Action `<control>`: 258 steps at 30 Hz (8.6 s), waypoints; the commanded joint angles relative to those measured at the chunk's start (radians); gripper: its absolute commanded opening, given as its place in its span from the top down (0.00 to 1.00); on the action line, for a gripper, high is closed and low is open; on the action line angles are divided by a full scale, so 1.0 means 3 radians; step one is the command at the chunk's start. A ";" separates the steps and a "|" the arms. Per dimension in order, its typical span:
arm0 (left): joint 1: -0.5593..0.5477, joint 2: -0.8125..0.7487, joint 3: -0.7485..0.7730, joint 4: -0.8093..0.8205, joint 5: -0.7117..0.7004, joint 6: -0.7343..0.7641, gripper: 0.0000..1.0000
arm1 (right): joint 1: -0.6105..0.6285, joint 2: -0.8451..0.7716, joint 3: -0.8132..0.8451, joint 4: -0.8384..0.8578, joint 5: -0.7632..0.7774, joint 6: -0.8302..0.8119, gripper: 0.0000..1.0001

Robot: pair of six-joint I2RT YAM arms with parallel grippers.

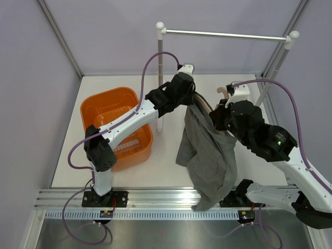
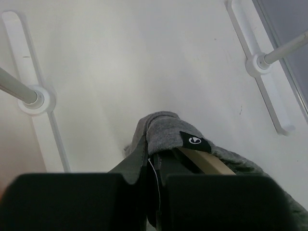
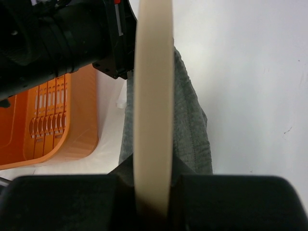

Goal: Remove the shorts from the hanger

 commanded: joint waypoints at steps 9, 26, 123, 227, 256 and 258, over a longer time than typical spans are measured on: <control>0.0262 0.0136 -0.0263 0.0258 0.0009 -0.0007 1.00 | 0.0059 -0.0338 0.0258 0.0016 -0.0086 0.0001 1.00; -0.0321 -0.1116 -0.1404 0.0851 0.0612 0.0457 1.00 | 0.0059 -0.0083 0.0294 0.0655 0.0736 -0.0234 1.00; 0.1038 -0.2441 -0.0683 0.0831 -0.1290 0.1512 1.00 | -0.0754 0.0444 0.0585 0.0466 0.0303 -0.0423 1.00; 0.2118 -0.4476 -0.2877 -0.0371 0.1543 0.0622 0.01 | -0.1444 0.2990 0.2718 0.1586 -0.1032 -0.1436 1.00; 0.2118 -0.4430 -0.2856 -0.0412 0.1594 0.0571 0.01 | -0.1439 0.2500 0.1966 0.1699 -0.0986 -0.1058 0.60; 0.2118 -0.4430 -0.2856 -0.0412 0.1604 0.0566 0.01 | -0.1439 0.2464 0.1946 0.1699 -0.0986 -0.1047 0.56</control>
